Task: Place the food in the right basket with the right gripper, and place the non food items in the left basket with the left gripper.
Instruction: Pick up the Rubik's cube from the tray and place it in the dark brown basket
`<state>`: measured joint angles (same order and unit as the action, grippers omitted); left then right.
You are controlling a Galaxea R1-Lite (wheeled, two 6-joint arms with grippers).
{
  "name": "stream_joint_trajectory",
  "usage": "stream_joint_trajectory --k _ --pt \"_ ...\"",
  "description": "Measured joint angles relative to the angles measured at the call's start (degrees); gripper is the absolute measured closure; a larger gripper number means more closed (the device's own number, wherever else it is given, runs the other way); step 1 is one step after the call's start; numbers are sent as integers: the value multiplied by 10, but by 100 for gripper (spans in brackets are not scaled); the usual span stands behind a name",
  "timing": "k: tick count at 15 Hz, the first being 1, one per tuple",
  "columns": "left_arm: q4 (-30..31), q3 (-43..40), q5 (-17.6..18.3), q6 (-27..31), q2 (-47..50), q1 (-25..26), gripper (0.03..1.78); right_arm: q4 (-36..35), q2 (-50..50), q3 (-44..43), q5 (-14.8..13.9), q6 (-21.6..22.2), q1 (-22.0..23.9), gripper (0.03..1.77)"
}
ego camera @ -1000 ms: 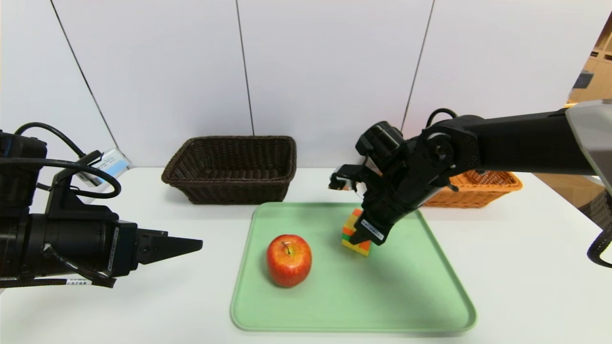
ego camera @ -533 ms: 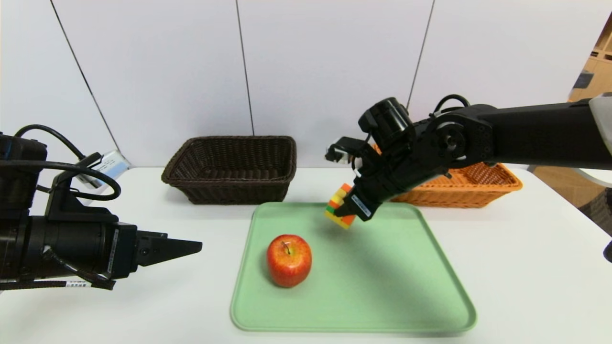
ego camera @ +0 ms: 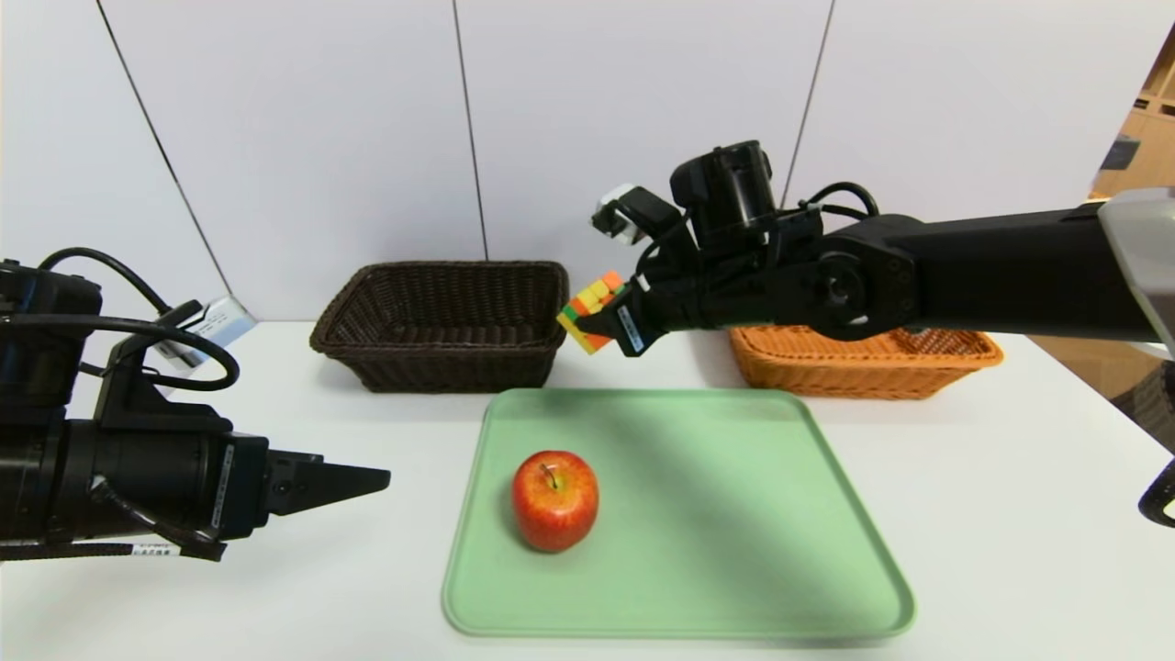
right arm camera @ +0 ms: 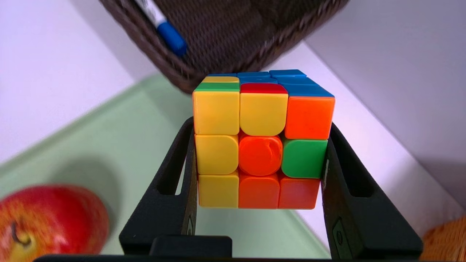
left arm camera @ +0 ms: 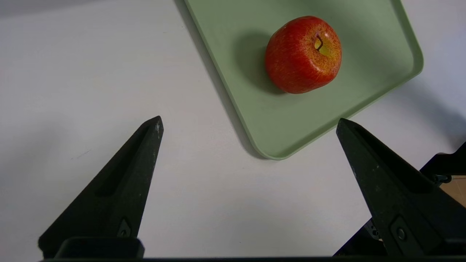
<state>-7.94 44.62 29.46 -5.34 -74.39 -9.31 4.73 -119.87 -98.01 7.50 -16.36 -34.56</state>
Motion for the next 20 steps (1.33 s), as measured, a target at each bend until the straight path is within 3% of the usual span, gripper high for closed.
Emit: stream_joint_trajectory --k 8,12,20 --pt "0 -14 -1 0 -2 3 12 -74 -10 -21 -3 7 -30 89" --pt "0 -20 -2 0 -2 3 12 -147 -48 -55 -34 7 -48 89" --pt "5 -23 -2 1 -10 2 12 -173 -133 -138 -35 2 -64 89"
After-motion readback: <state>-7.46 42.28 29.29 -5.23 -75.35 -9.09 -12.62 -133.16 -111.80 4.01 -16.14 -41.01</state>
